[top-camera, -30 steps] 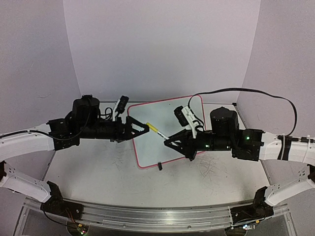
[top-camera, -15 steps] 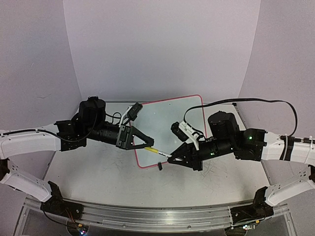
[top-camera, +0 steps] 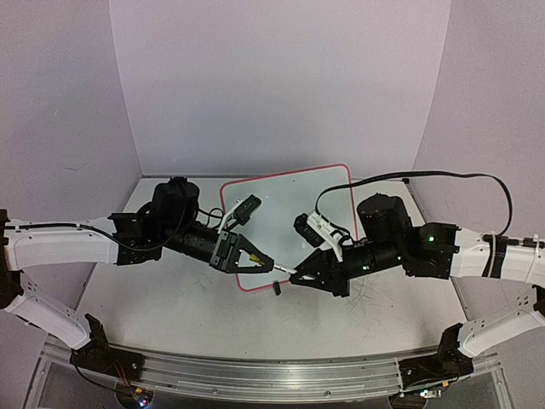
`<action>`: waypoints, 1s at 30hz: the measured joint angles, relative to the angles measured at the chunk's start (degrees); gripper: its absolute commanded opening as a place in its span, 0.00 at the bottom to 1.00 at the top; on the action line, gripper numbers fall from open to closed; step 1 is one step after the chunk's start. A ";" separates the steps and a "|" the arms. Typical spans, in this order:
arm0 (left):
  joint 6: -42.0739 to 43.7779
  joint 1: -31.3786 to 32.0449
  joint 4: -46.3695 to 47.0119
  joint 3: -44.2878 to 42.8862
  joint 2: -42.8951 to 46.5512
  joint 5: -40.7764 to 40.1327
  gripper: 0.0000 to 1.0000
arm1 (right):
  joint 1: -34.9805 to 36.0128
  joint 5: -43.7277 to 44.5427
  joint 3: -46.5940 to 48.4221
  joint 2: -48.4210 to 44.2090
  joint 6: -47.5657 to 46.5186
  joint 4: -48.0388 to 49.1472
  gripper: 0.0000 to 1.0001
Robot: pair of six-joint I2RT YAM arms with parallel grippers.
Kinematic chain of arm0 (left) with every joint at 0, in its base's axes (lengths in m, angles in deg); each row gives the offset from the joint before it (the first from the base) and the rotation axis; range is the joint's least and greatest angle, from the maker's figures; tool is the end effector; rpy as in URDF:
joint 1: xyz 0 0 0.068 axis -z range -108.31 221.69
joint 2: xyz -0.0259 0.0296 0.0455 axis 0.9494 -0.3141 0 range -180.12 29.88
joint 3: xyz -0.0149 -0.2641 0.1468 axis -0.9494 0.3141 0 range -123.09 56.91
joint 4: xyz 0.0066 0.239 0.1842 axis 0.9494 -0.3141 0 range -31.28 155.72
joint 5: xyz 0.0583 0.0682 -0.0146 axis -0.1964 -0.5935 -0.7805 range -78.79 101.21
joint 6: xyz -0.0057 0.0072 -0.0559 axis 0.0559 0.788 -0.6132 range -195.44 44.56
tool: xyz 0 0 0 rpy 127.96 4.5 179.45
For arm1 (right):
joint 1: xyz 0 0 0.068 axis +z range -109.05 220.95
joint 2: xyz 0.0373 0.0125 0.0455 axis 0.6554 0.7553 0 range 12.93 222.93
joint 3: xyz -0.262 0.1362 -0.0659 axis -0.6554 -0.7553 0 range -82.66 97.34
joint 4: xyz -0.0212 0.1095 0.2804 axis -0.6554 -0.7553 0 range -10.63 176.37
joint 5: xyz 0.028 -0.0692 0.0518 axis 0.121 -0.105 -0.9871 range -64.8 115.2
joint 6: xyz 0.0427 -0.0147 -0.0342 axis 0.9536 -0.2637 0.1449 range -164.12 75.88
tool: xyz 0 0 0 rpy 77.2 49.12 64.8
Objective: Write a sentence on the whiteboard
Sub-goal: Pass from the right arm to the left
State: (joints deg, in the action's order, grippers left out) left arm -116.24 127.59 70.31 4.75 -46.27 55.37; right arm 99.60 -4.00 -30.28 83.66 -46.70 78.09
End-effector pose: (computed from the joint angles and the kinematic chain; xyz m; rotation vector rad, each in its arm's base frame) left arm 0.1640 -0.2915 0.3035 0.9162 2.0994 -1.7583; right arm 0.1457 0.2762 0.3094 -1.3830 1.6628 1.1106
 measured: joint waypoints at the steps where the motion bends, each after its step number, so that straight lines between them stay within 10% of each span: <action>1: 0.12 -0.02 0.02 0.00 -0.01 0.08 0.33 | 0.00 0.05 0.00 -0.05 -0.03 -0.02 0.00; 11: 0.31 -0.07 -0.02 -0.70 -0.11 -0.02 0.34 | 0.04 0.36 -0.01 -0.85 -0.27 -0.06 0.00; 19: 0.50 -0.07 -0.55 -1.64 -0.78 -0.46 0.01 | 0.11 0.89 -0.27 -2.37 -0.63 -0.70 0.05; 25: 2.01 0.09 -1.97 -2.52 -0.90 -1.77 0.00 | 0.22 3.13 -0.97 -2.98 1.22 -0.41 0.95; 30: 3.04 0.04 -2.54 -3.15 -0.86 -5.39 0.00 | 0.20 10.87 -5.70 -6.41 10.14 5.76 0.98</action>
State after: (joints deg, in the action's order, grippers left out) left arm -113.20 127.64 67.77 1.61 -47.13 49.98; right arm 99.80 6.87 -35.97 77.25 -36.57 83.85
